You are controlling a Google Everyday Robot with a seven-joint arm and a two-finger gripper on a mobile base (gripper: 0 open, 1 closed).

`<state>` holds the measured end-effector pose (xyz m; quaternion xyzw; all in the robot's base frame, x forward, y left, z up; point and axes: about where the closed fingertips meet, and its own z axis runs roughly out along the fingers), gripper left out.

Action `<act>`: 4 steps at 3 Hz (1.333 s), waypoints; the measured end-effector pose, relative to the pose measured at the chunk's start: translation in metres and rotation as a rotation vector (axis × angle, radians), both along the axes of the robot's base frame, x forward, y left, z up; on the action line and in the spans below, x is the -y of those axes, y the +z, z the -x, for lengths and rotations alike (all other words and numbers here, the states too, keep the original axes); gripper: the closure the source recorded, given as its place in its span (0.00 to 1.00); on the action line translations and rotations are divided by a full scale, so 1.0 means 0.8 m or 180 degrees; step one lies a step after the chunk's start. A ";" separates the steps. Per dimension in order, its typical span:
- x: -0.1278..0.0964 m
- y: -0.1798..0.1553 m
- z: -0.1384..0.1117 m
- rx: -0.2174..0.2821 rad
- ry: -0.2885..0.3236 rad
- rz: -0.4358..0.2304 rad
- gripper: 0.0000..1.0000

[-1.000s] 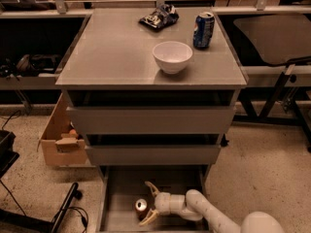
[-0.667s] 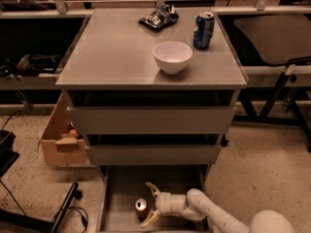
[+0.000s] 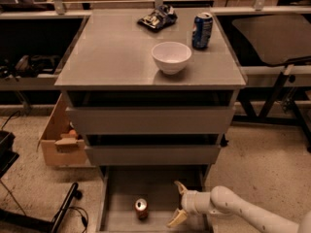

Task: Place coke can into bottom drawer

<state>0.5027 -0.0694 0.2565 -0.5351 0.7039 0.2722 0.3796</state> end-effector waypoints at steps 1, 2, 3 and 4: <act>0.054 0.039 0.013 -0.0117 -0.0271 0.0511 0.00; 0.078 0.074 0.022 -0.0227 -0.0470 0.0925 0.00; 0.098 0.121 0.010 -0.0295 -0.0858 0.1308 0.00; 0.148 0.185 -0.011 -0.0283 -0.1588 0.1580 0.00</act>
Offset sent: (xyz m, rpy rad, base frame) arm -0.1045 -0.0850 0.2421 -0.6253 0.0896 -0.0900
